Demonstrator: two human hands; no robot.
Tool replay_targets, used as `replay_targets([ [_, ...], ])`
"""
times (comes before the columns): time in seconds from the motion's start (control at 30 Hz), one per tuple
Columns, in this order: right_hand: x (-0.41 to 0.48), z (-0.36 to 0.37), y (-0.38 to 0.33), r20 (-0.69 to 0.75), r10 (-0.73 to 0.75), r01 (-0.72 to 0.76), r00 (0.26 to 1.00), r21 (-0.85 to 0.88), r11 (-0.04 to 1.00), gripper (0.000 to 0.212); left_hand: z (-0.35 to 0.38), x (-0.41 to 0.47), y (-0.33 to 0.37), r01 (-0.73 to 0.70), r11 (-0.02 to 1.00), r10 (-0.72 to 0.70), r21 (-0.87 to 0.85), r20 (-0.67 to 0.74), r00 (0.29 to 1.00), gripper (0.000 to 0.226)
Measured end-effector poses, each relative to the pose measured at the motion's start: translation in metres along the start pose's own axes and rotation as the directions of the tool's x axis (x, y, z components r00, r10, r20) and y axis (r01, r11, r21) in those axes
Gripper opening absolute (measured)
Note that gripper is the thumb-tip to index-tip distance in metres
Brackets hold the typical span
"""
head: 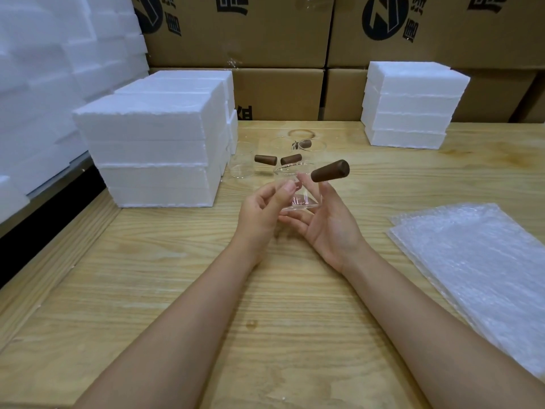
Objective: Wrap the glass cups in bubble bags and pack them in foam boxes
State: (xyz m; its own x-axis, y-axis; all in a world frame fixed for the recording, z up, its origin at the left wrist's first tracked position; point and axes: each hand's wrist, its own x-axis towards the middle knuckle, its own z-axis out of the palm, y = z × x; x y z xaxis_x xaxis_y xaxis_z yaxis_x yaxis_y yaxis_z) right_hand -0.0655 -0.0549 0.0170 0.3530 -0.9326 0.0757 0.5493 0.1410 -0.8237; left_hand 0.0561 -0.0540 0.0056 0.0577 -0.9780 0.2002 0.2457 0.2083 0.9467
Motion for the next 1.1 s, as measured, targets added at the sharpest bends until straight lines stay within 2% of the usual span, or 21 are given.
replay_targets([
  [0.07, 0.0, 0.004, 0.002, -0.112, -0.102, 0.078, 0.988, -0.206, 0.975, 0.028, -0.001, 0.001, 0.0, 0.002, 1.0, -0.002, -0.011, -0.012, 1.0, 0.033],
  [0.13, 0.0, 0.004, 0.005, -0.205, -0.31, 0.19, 0.928, -0.456, 0.87, 0.022, -0.001, 0.002, 0.001, 0.021, 0.998, -0.023, -0.061, -0.025, 0.999, 0.026],
  [0.2, -0.003, 0.001, 0.006, -0.143, -0.526, 0.341, 0.839, -0.614, 0.712, 0.024, -0.001, 0.003, 0.001, 0.045, 0.992, -0.047, -0.119, -0.012, 0.999, 0.027],
  [0.3, -0.01, 0.001, 0.007, 0.034, -0.647, 0.525, 0.762, -0.617, 0.586, 0.032, -0.001, 0.001, 0.002, 0.062, 0.988, -0.06, -0.142, 0.022, 0.998, 0.031],
  [0.4, -0.009, 0.005, 0.008, 0.009, -0.672, 0.516, 0.74, -0.648, 0.56, 0.022, 0.0, 0.0, 0.004, 0.041, 0.993, -0.039, -0.107, 0.015, 0.999, 0.031],
  [0.53, -0.008, 0.007, 0.005, -0.141, -0.66, 0.465, 0.738, -0.603, 0.648, 0.018, -0.001, -0.002, 0.003, 0.009, 0.999, -0.008, -0.052, 0.029, 1.0, 0.016],
  [0.67, -0.004, 0.008, 0.001, -0.319, -0.572, 0.389, 0.756, -0.483, 0.784, 0.016, 0.001, -0.004, 0.004, -0.027, 1.0, 0.027, 0.008, 0.008, 1.0, 0.049],
  [0.77, 0.001, 0.007, -0.001, -0.443, -0.434, 0.348, 0.785, -0.266, 0.899, 0.022, 0.003, -0.006, 0.002, -0.066, 0.997, 0.066, 0.037, 0.0, 0.998, 0.06],
  [0.83, 0.002, 0.007, -0.002, -0.453, -0.394, 0.334, 0.799, -0.21, 0.919, 0.024, 0.004, -0.006, 0.002, -0.072, 0.996, 0.072, 0.05, -0.009, 0.997, 0.062],
  [0.93, 0.002, 0.006, -0.002, -0.383, -0.473, 0.357, 0.793, -0.338, 0.871, 0.028, 0.004, -0.005, 0.004, -0.037, 0.997, 0.04, 0.07, -0.033, 0.999, 0.047],
  [1.0, 0.0, 0.006, -0.004, -0.282, -0.565, 0.389, 0.775, -0.493, 0.778, 0.028, 0.004, -0.004, 0.005, 0.004, 1.0, -0.003, 0.015, -0.044, 0.999, 0.034],
  [1.1, -0.004, 0.007, -0.006, -0.112, -0.635, 0.435, 0.765, -0.637, 0.636, 0.023, 0.004, -0.003, 0.006, 0.053, 0.998, -0.055, -0.043, -0.041, 0.998, 0.029],
])
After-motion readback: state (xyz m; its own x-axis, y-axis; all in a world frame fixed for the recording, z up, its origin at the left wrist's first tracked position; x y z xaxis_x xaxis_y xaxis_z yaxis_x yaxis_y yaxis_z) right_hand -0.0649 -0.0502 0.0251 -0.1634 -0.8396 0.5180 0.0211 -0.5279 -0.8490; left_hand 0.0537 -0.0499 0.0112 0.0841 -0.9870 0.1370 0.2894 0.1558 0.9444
